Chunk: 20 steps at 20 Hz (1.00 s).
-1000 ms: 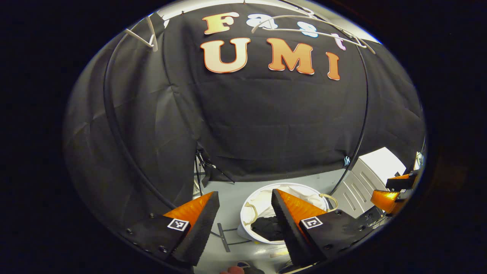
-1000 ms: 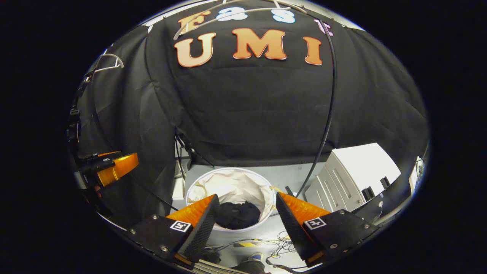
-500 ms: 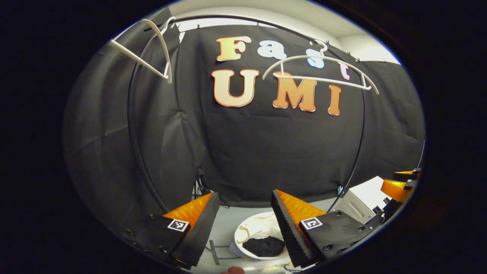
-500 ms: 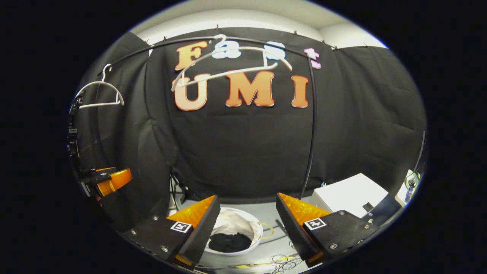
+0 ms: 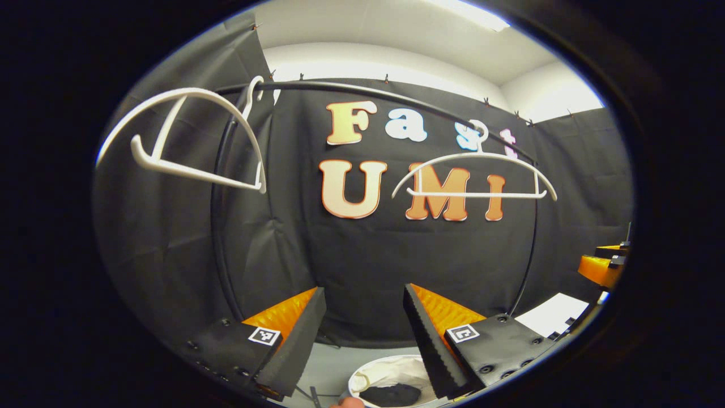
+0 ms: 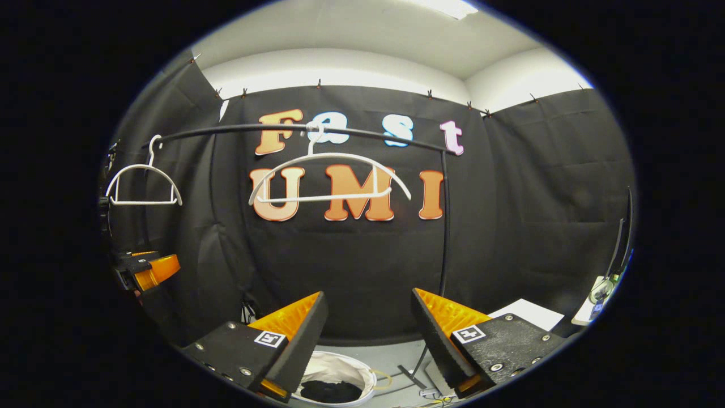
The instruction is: Grasp the clothes on the hanger with both hands and then place them into the laundry hamper below.
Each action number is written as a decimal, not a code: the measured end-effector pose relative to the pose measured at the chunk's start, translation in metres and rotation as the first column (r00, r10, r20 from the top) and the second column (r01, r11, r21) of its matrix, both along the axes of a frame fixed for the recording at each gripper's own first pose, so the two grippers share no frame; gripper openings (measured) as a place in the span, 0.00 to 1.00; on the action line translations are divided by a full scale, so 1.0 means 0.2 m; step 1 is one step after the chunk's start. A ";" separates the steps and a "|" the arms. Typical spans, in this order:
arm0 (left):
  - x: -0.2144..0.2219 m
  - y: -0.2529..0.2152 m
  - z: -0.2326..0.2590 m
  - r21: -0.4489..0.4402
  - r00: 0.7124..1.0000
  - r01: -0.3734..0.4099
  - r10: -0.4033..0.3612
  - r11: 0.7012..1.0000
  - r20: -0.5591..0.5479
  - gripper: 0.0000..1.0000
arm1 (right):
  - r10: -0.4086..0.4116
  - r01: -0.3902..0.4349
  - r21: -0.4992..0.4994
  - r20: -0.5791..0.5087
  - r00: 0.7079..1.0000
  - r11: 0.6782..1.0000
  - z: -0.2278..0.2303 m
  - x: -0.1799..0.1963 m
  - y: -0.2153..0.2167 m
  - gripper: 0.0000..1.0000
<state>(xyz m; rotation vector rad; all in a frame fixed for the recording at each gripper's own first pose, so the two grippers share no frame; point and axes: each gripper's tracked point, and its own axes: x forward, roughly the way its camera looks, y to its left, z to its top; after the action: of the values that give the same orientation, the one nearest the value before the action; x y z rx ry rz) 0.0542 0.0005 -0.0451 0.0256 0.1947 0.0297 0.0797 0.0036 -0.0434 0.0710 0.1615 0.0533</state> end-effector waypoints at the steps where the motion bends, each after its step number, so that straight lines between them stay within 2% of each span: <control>1: 0.01 -0.01 0.03 -0.005 1.000 0.007 -0.006 1.000 0.017 0.91 | -0.003 0.003 -0.002 0.017 1.000 1.000 0.04 0.00 -0.01 0.92; 6: 0.05 -0.05 0.18 0.014 0.996 0.020 -0.021 1.000 0.092 0.92 | -0.018 0.016 0.028 0.074 0.997 0.999 0.18 -0.01 -0.04 0.91; 11: 0.07 -0.13 0.19 -0.030 0.995 0.059 -0.056 0.998 0.088 0.93 | -0.044 0.041 0.030 0.115 0.992 0.999 0.26 -0.03 -0.11 0.91; 20: 0.14 -0.18 0.20 -0.025 0.992 0.069 -0.066 0.997 0.109 0.93 | -0.123 0.123 0.009 0.145 0.982 0.992 0.31 -0.01 -0.20 0.92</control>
<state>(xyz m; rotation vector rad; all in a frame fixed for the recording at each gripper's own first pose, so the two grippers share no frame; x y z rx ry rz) 0.0826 -0.0345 -0.0049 0.0014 0.0858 -0.0393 0.0773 -0.0373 0.0178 0.0767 0.0110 -0.0648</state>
